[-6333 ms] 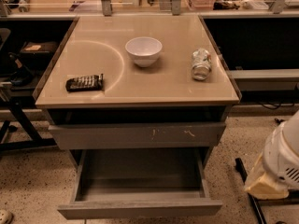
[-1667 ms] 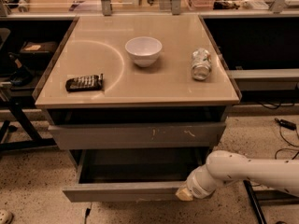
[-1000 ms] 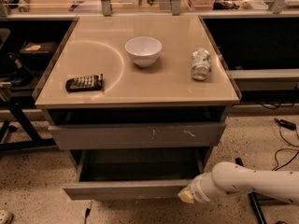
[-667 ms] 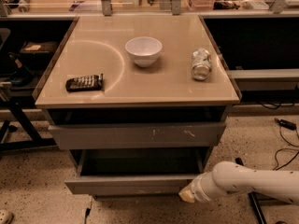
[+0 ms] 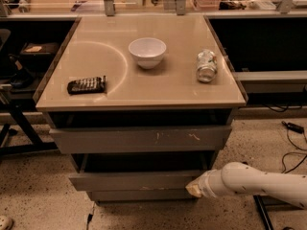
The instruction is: Close middle drawer
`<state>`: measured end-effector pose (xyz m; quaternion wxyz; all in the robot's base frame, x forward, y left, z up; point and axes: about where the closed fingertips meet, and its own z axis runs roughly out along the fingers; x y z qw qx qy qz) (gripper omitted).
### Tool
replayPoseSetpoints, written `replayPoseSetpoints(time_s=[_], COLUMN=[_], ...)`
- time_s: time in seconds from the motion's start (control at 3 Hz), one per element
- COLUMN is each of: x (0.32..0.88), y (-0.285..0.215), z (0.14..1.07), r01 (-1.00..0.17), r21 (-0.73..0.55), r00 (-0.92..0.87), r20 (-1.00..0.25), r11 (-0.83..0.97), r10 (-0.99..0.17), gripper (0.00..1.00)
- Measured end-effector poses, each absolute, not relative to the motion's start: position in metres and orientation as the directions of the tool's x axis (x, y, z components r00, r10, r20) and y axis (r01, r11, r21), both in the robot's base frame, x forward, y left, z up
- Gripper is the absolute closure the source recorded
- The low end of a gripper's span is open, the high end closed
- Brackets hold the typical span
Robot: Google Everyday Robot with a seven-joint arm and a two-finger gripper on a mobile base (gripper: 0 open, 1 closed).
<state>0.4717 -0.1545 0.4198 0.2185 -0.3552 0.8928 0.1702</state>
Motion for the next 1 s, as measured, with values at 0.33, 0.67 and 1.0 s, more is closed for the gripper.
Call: replayPoseSetpoints(time_s=[0.33, 0.67, 1.0], x=[0.507, 0.516, 0.545], y=[-0.163, -0.165, -0.169], z=[0.423, 0.423, 0.42], r01=[-0.692, -0.687, -0.674], r21=[0.105, 0.094, 0.06], r00=[-0.633, -0.627, -0.608], r20=[-0.564, -0.579, -0.612], r11=[0.715, 0.721, 0.736], r10=[-0.53, -0.522, -0.506], gripper=[1.0, 1.0, 1.0])
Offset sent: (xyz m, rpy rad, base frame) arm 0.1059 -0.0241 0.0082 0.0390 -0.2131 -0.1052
